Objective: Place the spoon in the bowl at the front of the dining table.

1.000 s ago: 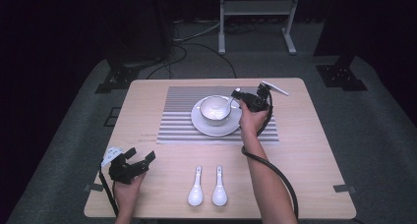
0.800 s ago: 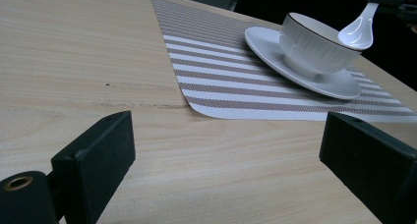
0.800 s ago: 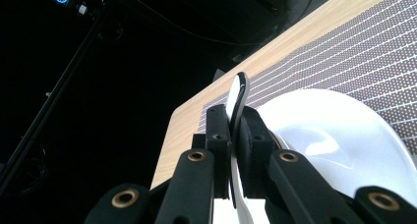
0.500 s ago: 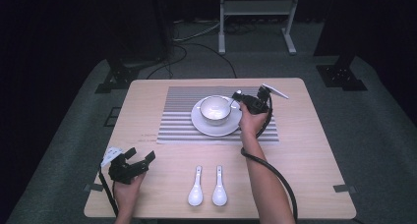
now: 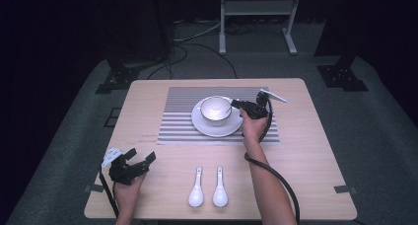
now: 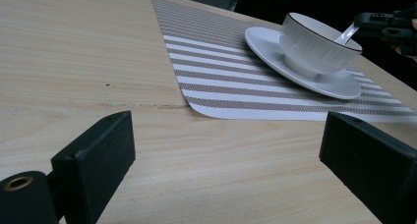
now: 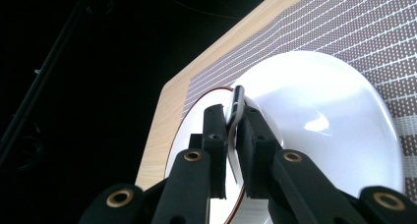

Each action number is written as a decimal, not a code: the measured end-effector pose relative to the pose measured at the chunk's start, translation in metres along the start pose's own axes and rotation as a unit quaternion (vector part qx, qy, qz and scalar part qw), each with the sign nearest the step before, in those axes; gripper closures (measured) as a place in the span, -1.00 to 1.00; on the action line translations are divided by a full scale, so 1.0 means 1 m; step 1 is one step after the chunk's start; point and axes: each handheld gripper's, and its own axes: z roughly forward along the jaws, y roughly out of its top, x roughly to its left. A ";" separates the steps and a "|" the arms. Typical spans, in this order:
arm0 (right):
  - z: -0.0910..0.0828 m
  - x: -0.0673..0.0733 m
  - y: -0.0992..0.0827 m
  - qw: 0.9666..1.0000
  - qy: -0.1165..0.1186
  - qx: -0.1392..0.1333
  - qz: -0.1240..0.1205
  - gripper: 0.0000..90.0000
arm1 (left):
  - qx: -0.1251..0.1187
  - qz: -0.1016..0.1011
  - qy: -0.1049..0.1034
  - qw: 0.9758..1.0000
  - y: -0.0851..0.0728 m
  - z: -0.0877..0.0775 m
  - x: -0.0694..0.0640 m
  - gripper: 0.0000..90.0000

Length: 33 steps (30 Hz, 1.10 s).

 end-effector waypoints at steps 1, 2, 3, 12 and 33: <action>0.000 -0.001 0.000 1.000 0.000 0.002 0.001 0.83 | 0.001 0.001 0.000 1.000 0.000 0.000 0.000 -0.88; 0.000 -0.002 0.000 1.000 0.003 0.003 0.001 0.83 | 0.001 0.001 0.000 1.000 0.000 0.000 0.000 -0.88; -0.001 -0.002 0.000 1.000 0.002 0.005 0.001 0.83 | 0.001 0.002 0.000 1.000 0.000 0.000 0.000 -0.88; -0.003 -0.009 0.001 1.000 0.015 0.022 0.008 0.74 | 0.002 0.002 0.002 1.000 0.000 0.000 -0.001 -0.88; -0.011 -0.010 0.001 0.998 0.012 0.048 -0.040 0.30 | 0.002 0.002 0.008 1.000 0.000 0.000 -0.001 -0.88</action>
